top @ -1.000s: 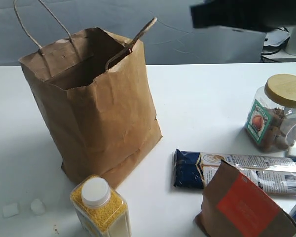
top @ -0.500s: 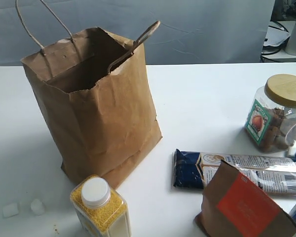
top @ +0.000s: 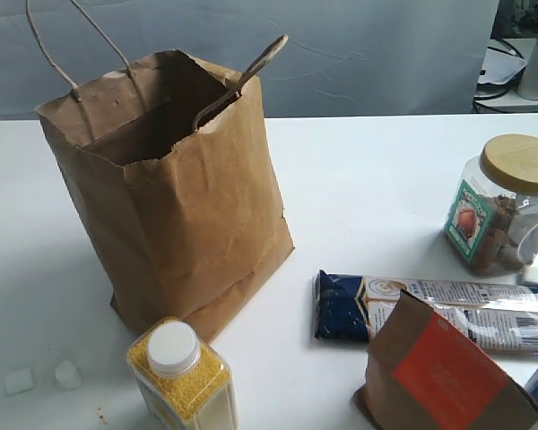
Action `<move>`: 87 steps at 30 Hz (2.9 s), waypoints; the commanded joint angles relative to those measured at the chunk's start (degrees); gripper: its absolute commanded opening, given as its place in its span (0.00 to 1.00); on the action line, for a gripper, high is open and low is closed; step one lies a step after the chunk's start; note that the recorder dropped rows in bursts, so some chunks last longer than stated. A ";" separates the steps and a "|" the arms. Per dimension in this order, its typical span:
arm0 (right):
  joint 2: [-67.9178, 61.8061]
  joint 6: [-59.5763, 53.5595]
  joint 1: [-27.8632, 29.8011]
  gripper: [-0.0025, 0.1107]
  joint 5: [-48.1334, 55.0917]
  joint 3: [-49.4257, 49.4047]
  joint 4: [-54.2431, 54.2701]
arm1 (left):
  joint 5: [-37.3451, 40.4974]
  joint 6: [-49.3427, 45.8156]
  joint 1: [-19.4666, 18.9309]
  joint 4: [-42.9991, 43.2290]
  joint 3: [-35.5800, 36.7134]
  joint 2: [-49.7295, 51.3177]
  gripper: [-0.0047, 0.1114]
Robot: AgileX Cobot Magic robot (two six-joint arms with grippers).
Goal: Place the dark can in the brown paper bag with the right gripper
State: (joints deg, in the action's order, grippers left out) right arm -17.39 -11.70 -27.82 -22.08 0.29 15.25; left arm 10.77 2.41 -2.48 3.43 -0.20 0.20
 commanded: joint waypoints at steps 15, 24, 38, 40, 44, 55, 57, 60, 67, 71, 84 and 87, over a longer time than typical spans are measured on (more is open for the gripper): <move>17.39 12.37 14.82 0.02 24.88 -0.29 -12.93 | -0.28 0.20 0.35 0.15 0.20 -0.20 0.04; 17.39 8.60 14.82 0.02 26.88 -0.29 -7.44 | -0.28 0.20 0.35 0.15 0.20 -0.20 0.04; 17.39 8.97 14.82 0.02 27.31 -0.29 -8.41 | -0.28 0.20 0.35 0.15 0.20 -0.20 0.04; 17.39 8.97 14.82 0.02 27.31 -0.29 -8.41 | -0.28 0.20 0.35 0.15 0.20 -0.20 0.04; 17.39 8.97 14.82 0.02 27.31 -0.29 -8.41 | -0.28 0.20 0.35 0.15 0.20 -0.20 0.04; 17.39 8.97 12.26 0.02 27.31 -0.29 -8.41 | -0.28 0.20 0.35 0.15 0.20 -0.20 0.04; 17.39 8.97 11.79 0.02 27.31 -0.29 -8.41 | -0.28 0.20 0.35 0.15 0.20 -0.20 0.04; 17.39 8.97 11.79 0.02 27.31 -0.29 -8.41 | -0.28 0.20 0.35 0.15 0.20 -0.20 0.04; 17.39 8.97 11.79 0.02 27.31 -0.29 -8.41 | -0.28 0.20 0.35 0.15 0.20 -0.20 0.04; 17.39 8.97 11.79 0.02 27.31 -0.29 -8.41 | -0.28 0.20 0.35 0.15 0.20 -0.20 0.04; 17.39 8.97 11.79 0.02 27.31 -0.29 -8.41 | -0.28 0.20 0.35 0.15 0.20 -0.20 0.04; 17.39 8.97 11.79 0.02 27.31 -0.29 -8.41 | -0.28 0.20 0.35 0.15 0.20 -0.20 0.04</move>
State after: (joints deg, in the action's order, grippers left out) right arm -0.38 -2.35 -15.90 5.45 0.21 6.84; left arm 10.77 2.41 -2.48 3.43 -0.20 0.20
